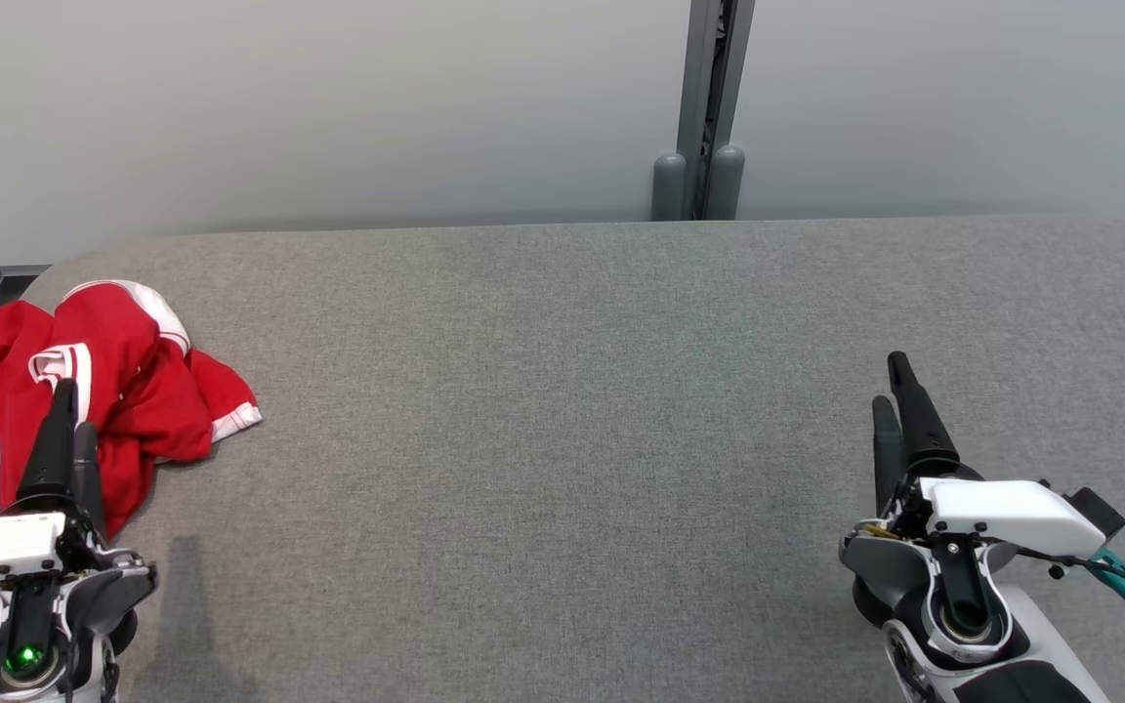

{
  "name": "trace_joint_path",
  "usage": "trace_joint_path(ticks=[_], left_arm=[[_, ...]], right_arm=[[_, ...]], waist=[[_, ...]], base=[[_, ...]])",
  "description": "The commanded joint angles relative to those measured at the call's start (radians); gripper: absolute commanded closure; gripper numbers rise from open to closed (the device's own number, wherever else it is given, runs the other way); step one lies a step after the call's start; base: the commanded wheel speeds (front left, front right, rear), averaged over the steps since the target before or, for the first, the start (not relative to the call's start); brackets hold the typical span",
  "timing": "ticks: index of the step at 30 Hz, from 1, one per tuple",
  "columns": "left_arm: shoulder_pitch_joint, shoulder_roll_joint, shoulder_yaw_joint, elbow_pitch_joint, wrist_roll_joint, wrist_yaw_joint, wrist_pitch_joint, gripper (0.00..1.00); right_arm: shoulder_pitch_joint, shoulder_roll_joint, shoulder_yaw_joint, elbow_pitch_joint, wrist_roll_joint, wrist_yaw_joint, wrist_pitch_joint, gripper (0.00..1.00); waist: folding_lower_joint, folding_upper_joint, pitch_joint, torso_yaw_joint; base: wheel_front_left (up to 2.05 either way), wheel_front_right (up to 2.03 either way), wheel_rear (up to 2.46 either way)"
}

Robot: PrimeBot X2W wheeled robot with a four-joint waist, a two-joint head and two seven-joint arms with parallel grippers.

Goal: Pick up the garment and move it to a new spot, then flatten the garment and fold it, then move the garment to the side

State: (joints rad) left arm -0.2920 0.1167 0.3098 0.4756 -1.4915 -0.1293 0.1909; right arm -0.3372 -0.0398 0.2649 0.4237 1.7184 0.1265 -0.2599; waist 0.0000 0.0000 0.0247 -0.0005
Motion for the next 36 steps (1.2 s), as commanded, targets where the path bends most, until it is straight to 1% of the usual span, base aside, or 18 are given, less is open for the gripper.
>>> trace_joint_path(ticks=[1,2,9,16,22,27,32,36], left_arm=[[-0.012,0.012,-0.016,-0.039,0.036,-0.001,-0.018,0.0],[-0.012,0.012,-0.016,-0.039,0.036,-0.001,-0.018,0.0],[0.015,0.004,-0.055,-0.092,0.148,-0.001,-0.065,0.0],[0.038,-0.004,-0.088,-0.138,0.299,-0.001,-0.108,0.0],[0.057,-0.01,-0.112,-0.177,0.425,-0.001,-0.143,0.0],[0.072,-0.013,-0.125,-0.195,0.553,0.0,-0.17,0.0],[0.088,-0.018,-0.15,-0.218,0.676,0.013,-0.196,0.0],[0.098,-0.021,-0.171,-0.237,0.753,0.025,-0.216,0.0]], right_arm=[[-0.011,-0.004,-0.019,-0.039,-0.036,0.003,-0.001,0.0],[-0.011,-0.004,-0.019,-0.039,-0.036,0.003,-0.001,0.0],[0.01,-0.005,-0.048,-0.081,-0.182,0.004,-0.001,0.0],[0.03,-0.007,-0.087,-0.116,-0.351,0.004,-0.001,0.0],[0.044,-0.012,-0.095,-0.13,-0.562,0.004,-0.001,0.0],[0.056,-0.017,-0.109,-0.146,-0.721,0.005,-0.001,0.0],[0.068,-0.019,-0.129,-0.15,-0.877,0.005,-0.002,0.0],[0.074,-0.016,-0.15,-0.15,-0.974,0.005,-0.002,0.0]], waist=[[0.0,0.0,0.001,0.0],[0.0,0.0,0.001,0.0],[0.0,0.0,0.0,-0.002],[0.0,0.0,0.001,-0.003],[0.0,0.0,0.005,-0.006],[0.0,0.0,0.008,-0.007],[0.0,0.0,0.011,-0.008],[0.0,0.0,0.014,-0.009]], base=[[0.0,0.0,0.0],[0.0,0.0,0.0],[0.0,0.0,0.0],[0.0,0.0,0.0],[0.0,0.0,0.0],[0.0,0.0,0.0],[0.0,0.0,0.0],[0.0,0.0,0.0]])
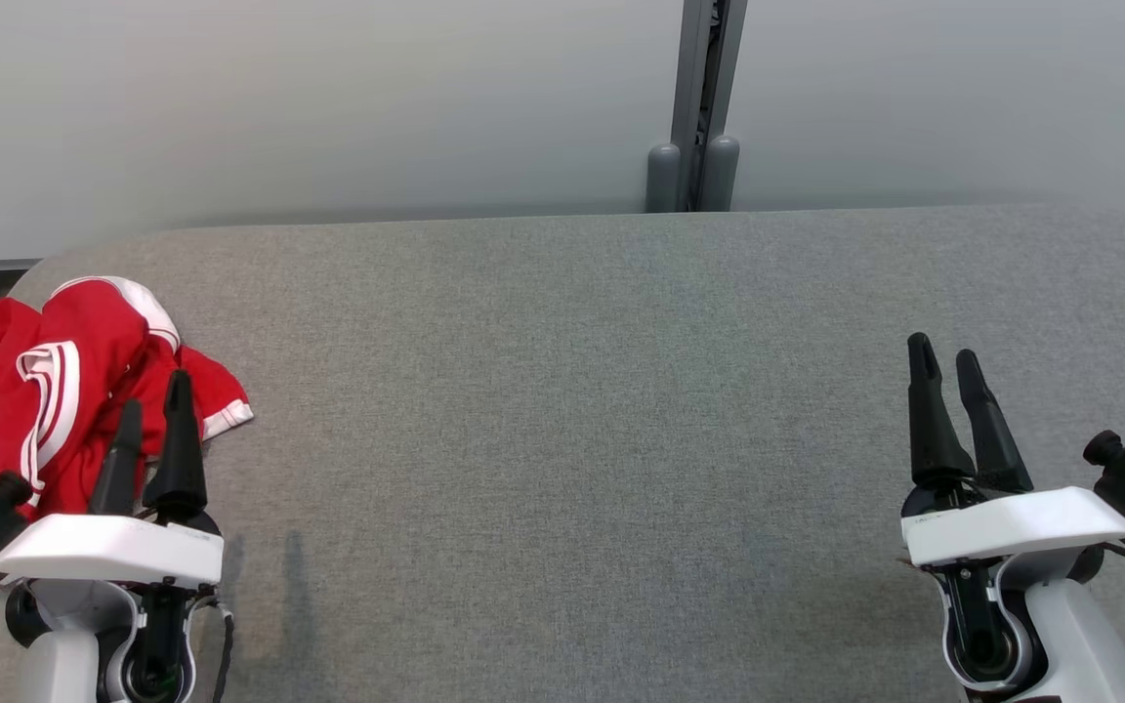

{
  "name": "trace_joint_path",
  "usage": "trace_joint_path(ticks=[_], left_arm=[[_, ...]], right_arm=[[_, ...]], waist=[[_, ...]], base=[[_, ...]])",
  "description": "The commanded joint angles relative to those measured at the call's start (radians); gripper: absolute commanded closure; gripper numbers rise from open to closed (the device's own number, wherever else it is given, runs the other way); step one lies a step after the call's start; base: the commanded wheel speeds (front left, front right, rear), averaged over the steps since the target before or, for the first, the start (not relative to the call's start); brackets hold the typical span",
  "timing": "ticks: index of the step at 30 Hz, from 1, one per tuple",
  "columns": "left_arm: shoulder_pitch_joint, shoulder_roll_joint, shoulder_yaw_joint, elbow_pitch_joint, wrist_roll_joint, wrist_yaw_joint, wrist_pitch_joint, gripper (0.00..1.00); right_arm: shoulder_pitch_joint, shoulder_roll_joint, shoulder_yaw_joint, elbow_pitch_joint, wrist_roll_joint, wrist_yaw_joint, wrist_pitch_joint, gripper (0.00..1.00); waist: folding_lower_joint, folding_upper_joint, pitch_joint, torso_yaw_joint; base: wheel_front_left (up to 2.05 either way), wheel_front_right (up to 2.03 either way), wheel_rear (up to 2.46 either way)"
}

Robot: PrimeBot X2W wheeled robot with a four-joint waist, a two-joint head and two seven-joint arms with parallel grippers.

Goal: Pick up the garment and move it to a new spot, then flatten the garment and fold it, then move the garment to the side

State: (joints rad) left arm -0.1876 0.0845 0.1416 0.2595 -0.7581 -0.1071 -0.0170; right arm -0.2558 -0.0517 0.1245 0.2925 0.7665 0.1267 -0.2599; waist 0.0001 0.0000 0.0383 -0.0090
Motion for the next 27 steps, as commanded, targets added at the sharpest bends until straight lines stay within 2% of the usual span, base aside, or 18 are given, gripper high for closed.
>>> trace_joint_path(ticks=[1,8,27], left_arm=[[-0.003,0.01,-0.008,-0.024,0.039,0.006,-0.013,0.0],[0.016,0.003,-0.048,-0.055,0.185,0.019,-0.051,0.0],[0.076,-0.012,-0.111,-0.108,0.391,0.026,-0.126,0.0]], right_arm=[[-0.005,-0.004,-0.015,-0.019,-0.043,0.005,-0.002,0.0],[0.008,0.001,-0.062,-0.022,-0.177,0.005,-0.002,0.0],[0.053,0.001,-0.111,-0.026,-0.406,0.005,-0.002,0.0]], waist=[[-0.0001,0.0,0.001,0.0],[-0.0001,0.0,0.0,0.0],[-0.0001,0.0,-0.012,0.002]], base=[[0.0,0.0,0.0],[0.0,0.0,0.0],[0.0,0.0,0.0]])
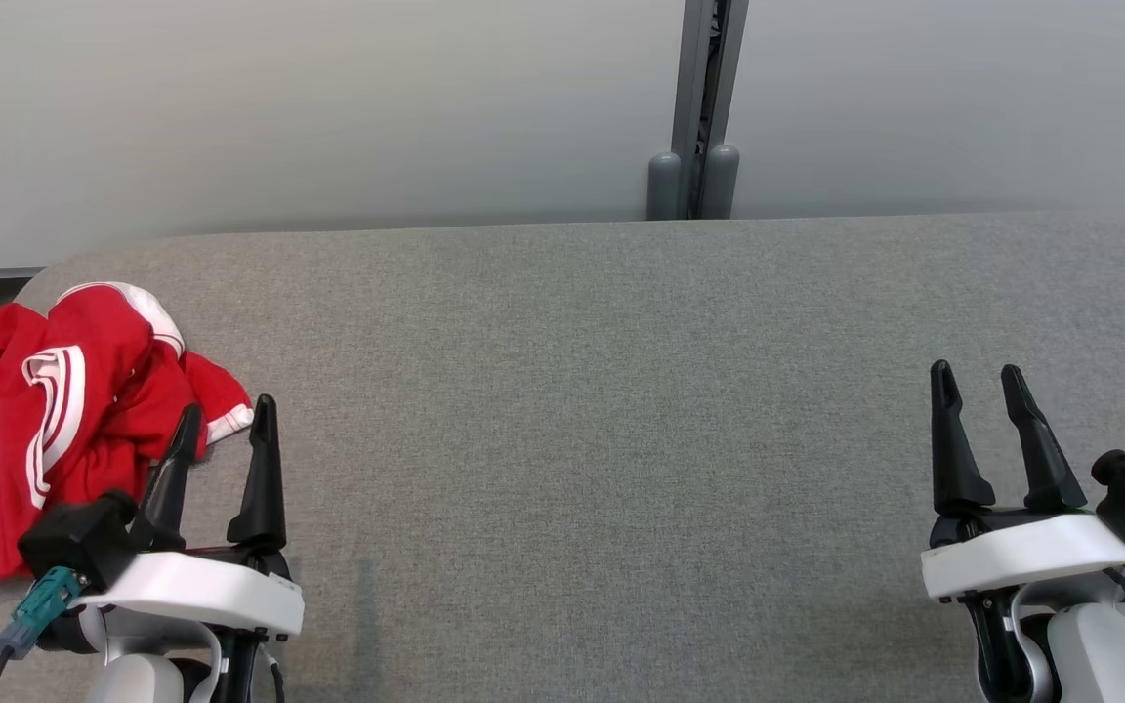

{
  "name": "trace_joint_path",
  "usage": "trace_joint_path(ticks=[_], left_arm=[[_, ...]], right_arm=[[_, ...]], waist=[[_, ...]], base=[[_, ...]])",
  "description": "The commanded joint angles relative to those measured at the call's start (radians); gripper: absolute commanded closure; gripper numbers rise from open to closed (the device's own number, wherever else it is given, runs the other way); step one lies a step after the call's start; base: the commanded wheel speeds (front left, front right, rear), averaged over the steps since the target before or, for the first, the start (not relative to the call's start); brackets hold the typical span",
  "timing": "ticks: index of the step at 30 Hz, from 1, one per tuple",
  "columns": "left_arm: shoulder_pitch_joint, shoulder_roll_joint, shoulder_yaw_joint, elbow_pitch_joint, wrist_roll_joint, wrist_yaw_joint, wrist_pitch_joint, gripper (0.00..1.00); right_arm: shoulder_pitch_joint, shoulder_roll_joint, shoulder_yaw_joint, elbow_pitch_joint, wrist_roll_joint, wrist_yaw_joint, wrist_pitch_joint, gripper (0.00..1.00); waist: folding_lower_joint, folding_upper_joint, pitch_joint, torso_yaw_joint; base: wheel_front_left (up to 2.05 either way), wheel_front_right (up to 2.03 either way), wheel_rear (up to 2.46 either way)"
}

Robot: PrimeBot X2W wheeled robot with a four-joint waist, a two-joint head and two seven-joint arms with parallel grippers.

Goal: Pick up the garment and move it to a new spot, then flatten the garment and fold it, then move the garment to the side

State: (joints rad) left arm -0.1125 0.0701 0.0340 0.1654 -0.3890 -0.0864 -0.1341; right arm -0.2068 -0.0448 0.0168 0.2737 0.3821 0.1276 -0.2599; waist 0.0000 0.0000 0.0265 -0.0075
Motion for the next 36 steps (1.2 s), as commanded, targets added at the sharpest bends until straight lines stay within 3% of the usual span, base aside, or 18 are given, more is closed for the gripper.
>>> trace_joint_path(ticks=[1,36], left_arm=[[0.002,0.002,-0.005,-0.017,0.03,0.005,-0.013,0.0],[0.074,-0.018,-0.097,-0.101,0.289,0.017,-0.126,0.0]], right_arm=[[0.004,-0.006,-0.006,-0.008,-0.031,0.004,-0.002,0.0],[0.069,-0.009,-0.063,-0.051,-0.328,0.004,-0.003,0.0]], waist=[[0.0,0.0,0.0,0.0],[0.0,0.0,-0.004,0.003]], base=[[0.0,0.0,0.0],[0.0,0.0,0.0]])
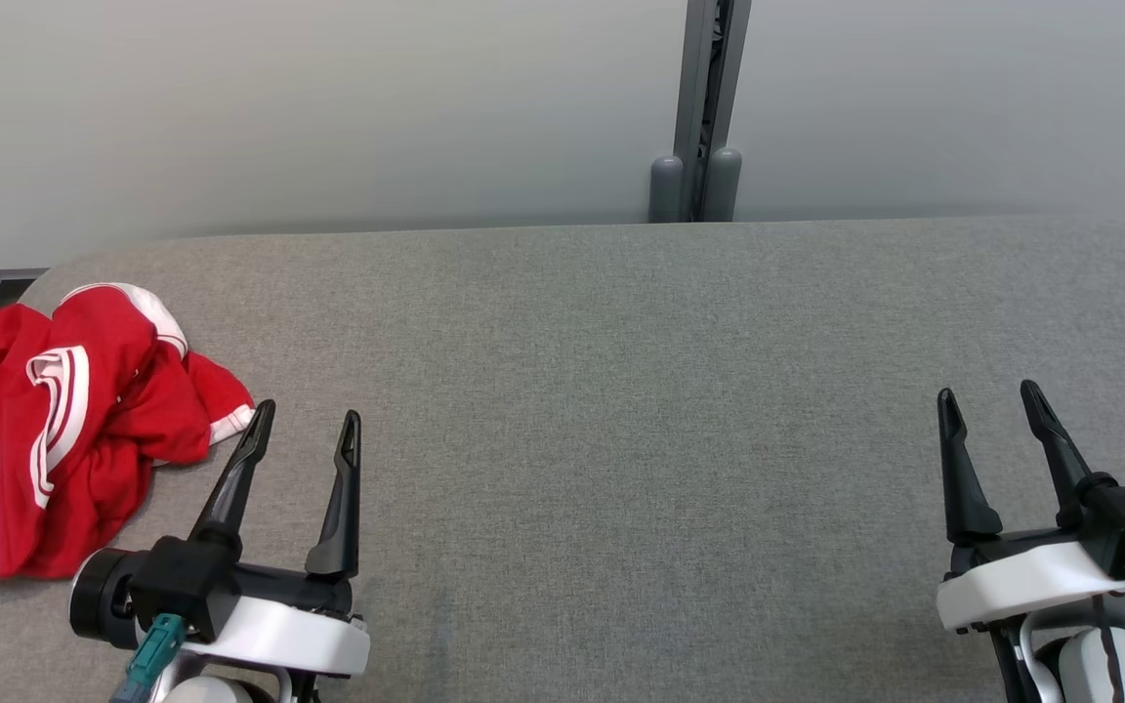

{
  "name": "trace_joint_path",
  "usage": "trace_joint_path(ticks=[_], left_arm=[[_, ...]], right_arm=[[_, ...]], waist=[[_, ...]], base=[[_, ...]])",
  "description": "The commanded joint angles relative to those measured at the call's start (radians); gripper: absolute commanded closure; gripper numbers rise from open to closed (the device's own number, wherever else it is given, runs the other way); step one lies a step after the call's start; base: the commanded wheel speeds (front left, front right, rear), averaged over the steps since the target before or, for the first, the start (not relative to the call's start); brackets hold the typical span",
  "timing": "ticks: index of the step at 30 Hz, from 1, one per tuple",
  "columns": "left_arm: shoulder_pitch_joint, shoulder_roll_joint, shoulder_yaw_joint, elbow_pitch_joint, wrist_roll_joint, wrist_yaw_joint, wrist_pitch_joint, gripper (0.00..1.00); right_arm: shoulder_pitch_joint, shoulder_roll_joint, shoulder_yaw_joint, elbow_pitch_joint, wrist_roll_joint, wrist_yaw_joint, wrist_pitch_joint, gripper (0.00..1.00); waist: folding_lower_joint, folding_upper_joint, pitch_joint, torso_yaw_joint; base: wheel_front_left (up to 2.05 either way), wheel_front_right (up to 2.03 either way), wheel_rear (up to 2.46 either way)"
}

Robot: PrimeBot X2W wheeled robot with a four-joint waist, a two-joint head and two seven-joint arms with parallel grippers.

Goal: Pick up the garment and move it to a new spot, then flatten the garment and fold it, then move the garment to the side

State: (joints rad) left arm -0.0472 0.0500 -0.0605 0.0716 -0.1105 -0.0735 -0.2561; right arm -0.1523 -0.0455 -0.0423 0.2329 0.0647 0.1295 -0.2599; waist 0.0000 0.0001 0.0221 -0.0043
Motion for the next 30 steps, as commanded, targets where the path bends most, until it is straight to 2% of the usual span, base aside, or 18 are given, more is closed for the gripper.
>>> trace_joint_path(ticks=[1,30], left_arm=[[0.011,0.001,-0.005,-0.009,0.018,0.005,-0.007,0.0],[0.004,0.001,-0.011,0.001,0.019,0.009,-0.011,0.0]], right_arm=[[0.016,-0.009,-0.005,-0.012,-0.017,0.002,-0.003,0.0],[0.004,-0.009,0.001,-0.004,-0.015,0.002,-0.003,0.0]], waist=[[0.0,-0.0001,0.001,0.0],[0.0,-0.0001,0.003,0.0]], base=[[0.0,0.0,0.0],[0.0,0.0,0.0]])
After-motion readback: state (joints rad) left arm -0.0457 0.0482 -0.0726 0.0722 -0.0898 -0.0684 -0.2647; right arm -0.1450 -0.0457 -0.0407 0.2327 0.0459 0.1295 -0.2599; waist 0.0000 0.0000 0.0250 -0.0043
